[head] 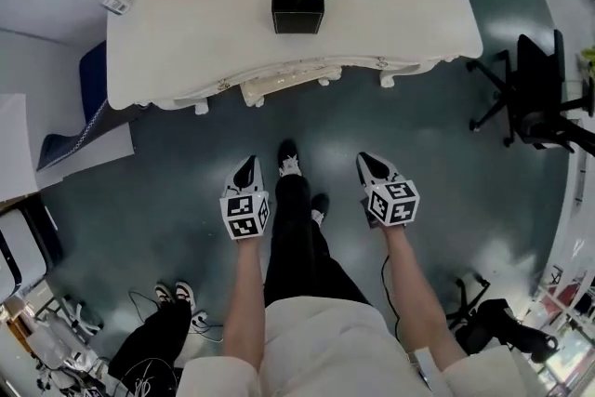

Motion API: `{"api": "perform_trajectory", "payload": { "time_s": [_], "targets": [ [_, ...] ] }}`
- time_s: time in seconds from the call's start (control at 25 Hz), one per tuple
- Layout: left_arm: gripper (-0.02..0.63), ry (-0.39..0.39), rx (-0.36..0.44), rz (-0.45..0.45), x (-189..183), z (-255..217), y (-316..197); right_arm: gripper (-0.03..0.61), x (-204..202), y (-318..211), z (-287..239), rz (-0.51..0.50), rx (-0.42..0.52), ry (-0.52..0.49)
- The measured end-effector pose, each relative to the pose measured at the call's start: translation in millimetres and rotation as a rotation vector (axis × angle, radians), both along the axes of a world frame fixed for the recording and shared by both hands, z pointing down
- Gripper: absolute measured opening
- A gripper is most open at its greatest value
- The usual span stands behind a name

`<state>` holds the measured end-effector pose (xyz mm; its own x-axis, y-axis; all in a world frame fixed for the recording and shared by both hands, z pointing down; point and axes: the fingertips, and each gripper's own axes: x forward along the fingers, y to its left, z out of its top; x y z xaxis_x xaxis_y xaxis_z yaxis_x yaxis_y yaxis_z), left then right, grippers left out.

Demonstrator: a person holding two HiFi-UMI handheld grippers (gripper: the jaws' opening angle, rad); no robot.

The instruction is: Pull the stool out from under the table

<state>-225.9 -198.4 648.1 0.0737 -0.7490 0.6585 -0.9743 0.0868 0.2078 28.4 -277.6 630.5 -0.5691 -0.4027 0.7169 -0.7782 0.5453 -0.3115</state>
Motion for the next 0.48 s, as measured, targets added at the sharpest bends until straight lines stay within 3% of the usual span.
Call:
{"api": "perform_trajectory", "payload": {
  "time_s": [0.48],
  "targets": [
    [0.015,0.006,-0.048,-0.05,-19.1,114.8,-32.6,0.045,-54.8,-57.5,100.3,-0.068,0.025,0.001]
  ]
}}
